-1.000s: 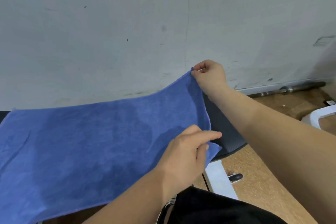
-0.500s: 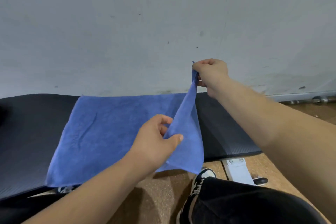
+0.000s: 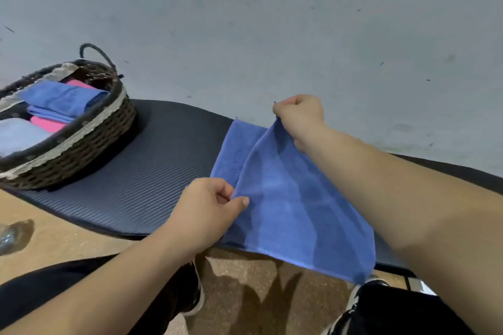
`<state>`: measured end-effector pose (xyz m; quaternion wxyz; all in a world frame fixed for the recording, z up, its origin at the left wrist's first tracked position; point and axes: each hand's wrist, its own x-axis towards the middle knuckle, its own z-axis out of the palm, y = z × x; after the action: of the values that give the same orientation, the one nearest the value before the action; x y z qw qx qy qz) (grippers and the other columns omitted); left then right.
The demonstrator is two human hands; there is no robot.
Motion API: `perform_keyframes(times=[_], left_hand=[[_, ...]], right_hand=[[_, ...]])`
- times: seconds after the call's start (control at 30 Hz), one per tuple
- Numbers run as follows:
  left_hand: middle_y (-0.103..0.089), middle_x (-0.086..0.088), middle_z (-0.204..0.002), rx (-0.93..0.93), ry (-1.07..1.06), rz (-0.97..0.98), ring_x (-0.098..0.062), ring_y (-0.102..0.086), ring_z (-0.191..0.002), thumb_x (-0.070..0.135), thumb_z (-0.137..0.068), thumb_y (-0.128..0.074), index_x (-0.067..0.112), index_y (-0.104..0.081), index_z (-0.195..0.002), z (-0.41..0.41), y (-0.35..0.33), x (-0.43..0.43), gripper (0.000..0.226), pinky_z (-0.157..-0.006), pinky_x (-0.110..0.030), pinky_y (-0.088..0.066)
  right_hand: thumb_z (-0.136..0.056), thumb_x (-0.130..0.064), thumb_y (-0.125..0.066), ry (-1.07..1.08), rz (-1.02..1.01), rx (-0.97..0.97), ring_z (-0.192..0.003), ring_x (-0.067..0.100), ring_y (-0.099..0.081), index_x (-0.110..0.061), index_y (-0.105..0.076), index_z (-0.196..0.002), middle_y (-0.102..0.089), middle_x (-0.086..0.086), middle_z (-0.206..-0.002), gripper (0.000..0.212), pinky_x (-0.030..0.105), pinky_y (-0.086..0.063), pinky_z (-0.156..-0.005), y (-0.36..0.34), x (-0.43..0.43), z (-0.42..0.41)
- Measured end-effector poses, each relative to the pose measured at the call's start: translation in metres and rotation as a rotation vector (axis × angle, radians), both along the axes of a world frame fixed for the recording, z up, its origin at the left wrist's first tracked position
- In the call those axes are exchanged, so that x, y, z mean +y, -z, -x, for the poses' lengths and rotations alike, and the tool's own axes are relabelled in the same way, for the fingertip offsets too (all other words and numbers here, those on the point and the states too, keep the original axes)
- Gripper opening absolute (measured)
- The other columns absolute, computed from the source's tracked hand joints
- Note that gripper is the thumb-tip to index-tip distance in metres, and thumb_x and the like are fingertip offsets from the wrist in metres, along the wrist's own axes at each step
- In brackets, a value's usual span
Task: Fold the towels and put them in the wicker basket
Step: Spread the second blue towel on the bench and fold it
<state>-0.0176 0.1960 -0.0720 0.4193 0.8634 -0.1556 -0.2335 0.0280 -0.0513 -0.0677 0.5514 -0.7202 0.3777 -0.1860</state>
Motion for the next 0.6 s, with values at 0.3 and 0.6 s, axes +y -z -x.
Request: perform_keyframes(times=[0.3, 0.6], left_hand=[[-0.067, 0.002, -0.064, -0.118, 0.004, -0.203, -0.008, -0.06, -0.058, 0.046, -0.086, -0.077, 0.017, -0.065, -0.07, -0.027, 0.029, 0.03, 0.035, -0.053, -0.024, -0.044], [-0.055, 0.006, -0.052, 0.012, -0.105, -0.162, -0.009, -0.048, -0.048, 0.028, -0.08, -0.067, 0.012, -0.059, -0.067, -0.041, 0.017, 0.028, 0.021, -0.045, -0.023, -0.041]], right_hand=[[-0.081, -0.017, -0.068, -0.042, 0.07, 0.152, -0.076, 0.021, -0.067, -0.021, -0.062, -0.066, -0.067, -0.004, -0.073, 0.017, 0.042, -0.062, -0.083, 0.044, 0.027, -0.047], [-0.071, -0.021, -0.06, -0.11, 0.223, 0.109, -0.074, 0.018, -0.065, -0.024, -0.058, -0.071, -0.066, -0.007, -0.075, 0.004, 0.034, -0.055, -0.07, 0.012, 0.039, -0.075]])
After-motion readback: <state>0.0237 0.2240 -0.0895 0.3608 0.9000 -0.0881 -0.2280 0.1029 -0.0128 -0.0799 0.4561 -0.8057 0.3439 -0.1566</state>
